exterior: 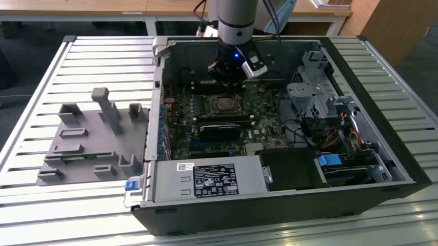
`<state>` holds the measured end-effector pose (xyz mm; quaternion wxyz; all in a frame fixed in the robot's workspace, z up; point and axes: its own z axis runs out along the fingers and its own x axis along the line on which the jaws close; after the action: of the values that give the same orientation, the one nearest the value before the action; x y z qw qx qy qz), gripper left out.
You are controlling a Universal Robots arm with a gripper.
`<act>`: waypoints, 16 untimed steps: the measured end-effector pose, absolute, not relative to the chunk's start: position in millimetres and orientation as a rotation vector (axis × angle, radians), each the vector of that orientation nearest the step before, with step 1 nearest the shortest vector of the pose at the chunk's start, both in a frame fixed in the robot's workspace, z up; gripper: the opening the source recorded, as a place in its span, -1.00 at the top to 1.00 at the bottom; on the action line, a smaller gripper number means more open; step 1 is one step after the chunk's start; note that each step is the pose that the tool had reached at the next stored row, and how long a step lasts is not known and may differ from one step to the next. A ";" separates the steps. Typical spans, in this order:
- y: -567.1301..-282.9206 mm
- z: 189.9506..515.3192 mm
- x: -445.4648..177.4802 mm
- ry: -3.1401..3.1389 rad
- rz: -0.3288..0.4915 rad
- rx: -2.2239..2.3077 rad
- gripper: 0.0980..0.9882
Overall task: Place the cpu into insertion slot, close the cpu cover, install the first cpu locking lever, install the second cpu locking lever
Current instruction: 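Install the first cpu locking lever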
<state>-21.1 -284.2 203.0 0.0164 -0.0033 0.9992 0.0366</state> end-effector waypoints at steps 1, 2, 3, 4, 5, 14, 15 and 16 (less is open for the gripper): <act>-284.2 202.4 -21.1 3.107 0.112 -0.010 0.98; -284.2 201.8 -21.1 3.107 0.110 -0.011 0.98; -284.2 201.1 -21.1 3.107 0.109 -0.011 0.98; -284.2 200.6 -21.1 3.107 0.107 -0.011 0.98; -284.2 200.1 -21.1 3.107 0.104 -0.011 0.98; -284.1 197.4 -21.1 3.108 0.086 -0.011 0.98; -284.1 197.3 -21.1 3.108 0.086 -0.011 0.98; -284.2 197.2 -21.2 3.108 0.085 -0.011 0.98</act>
<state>-21.2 -284.2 197.2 0.0162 -0.0035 0.9995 0.0274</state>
